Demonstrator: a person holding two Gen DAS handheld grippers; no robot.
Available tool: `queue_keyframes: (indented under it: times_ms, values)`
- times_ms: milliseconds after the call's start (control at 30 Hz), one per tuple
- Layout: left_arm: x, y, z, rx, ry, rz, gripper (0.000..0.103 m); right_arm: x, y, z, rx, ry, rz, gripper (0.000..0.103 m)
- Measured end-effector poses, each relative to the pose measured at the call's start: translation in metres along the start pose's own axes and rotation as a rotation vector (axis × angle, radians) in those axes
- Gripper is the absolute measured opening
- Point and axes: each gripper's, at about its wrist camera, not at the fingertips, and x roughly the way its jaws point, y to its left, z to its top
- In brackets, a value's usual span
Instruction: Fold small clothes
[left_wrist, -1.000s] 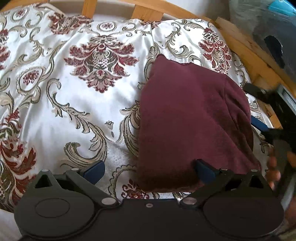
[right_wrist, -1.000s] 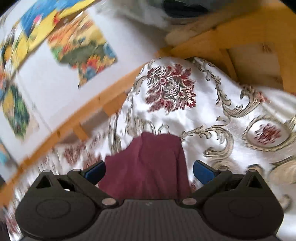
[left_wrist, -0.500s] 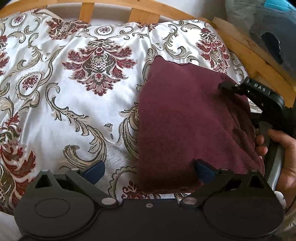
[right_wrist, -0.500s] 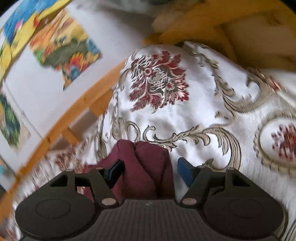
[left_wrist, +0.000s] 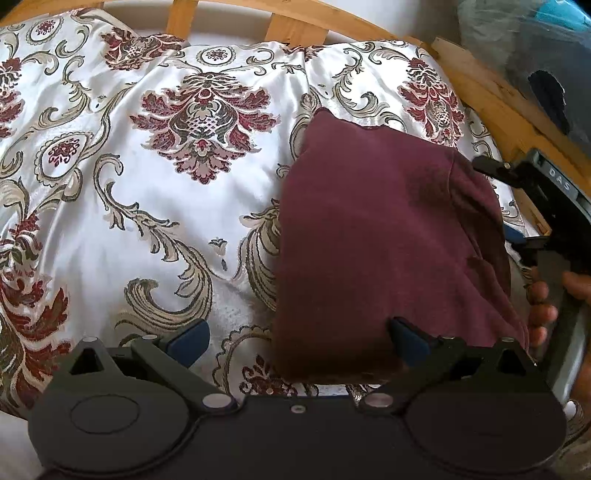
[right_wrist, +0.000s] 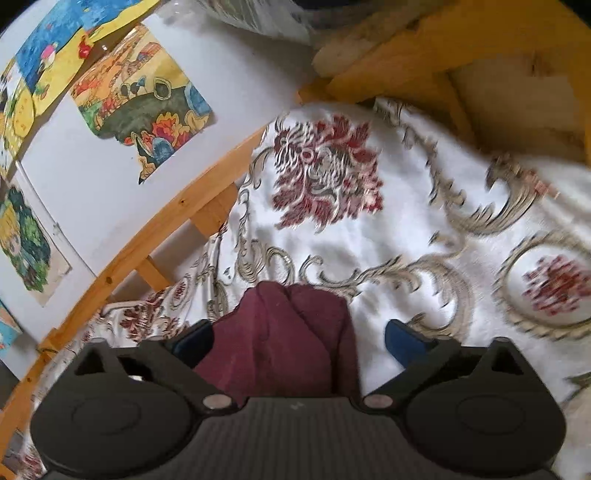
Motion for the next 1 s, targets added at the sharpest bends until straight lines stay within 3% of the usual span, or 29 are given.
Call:
queue_keyframes:
  times_ms: [100, 167, 267, 500, 633, 733, 800, 867, 933, 1000]
  values:
    - [0.000, 0.000, -0.001, -0.005, 0.000, 0.000, 0.103, -0.011, 0.005, 0.001, -0.046, -0.023, -0.036, 0.062]
    - [0.001, 0.000, -0.001, -0.008, 0.000, 0.001, 0.103, -0.014, 0.009, 0.000, -0.084, -0.032, -0.048, 0.020]
    - [0.000, 0.000, -0.001, -0.008, -0.002, 0.003, 0.102, -0.010, 0.018, -0.002, -0.172, -0.020, -0.066, 0.008]
    - [-0.001, -0.001, -0.002, -0.001, -0.010, 0.007, 0.103, 0.006, 0.029, 0.001, -0.290, -0.044, -0.118, 0.007]
    - [-0.002, -0.003, -0.002, 0.009, -0.013, 0.011, 0.103, 0.014, 0.021, -0.001, -0.255, -0.026, -0.142, 0.007]
    - [-0.005, -0.002, -0.001, -0.002, -0.018, 0.002, 0.102, 0.011, 0.017, 0.004, -0.222, -0.015, -0.110, 0.012]
    - [-0.014, 0.001, 0.003, -0.023, -0.053, -0.036, 0.102, 0.008, 0.011, 0.007, -0.165, -0.009, -0.062, 0.028]
    - [-0.020, 0.001, 0.008, -0.028, -0.114, -0.084, 0.102, 0.007, 0.004, 0.010, -0.097, -0.002, -0.011, 0.058]
    - [-0.020, -0.003, 0.015, -0.003, -0.145, -0.116, 0.102, 0.006, -0.001, 0.010, -0.058, 0.004, 0.025, 0.070]
    - [-0.013, -0.007, 0.022, 0.027, -0.123, -0.145, 0.102, 0.010, -0.002, 0.010, -0.051, 0.009, 0.029, 0.077]
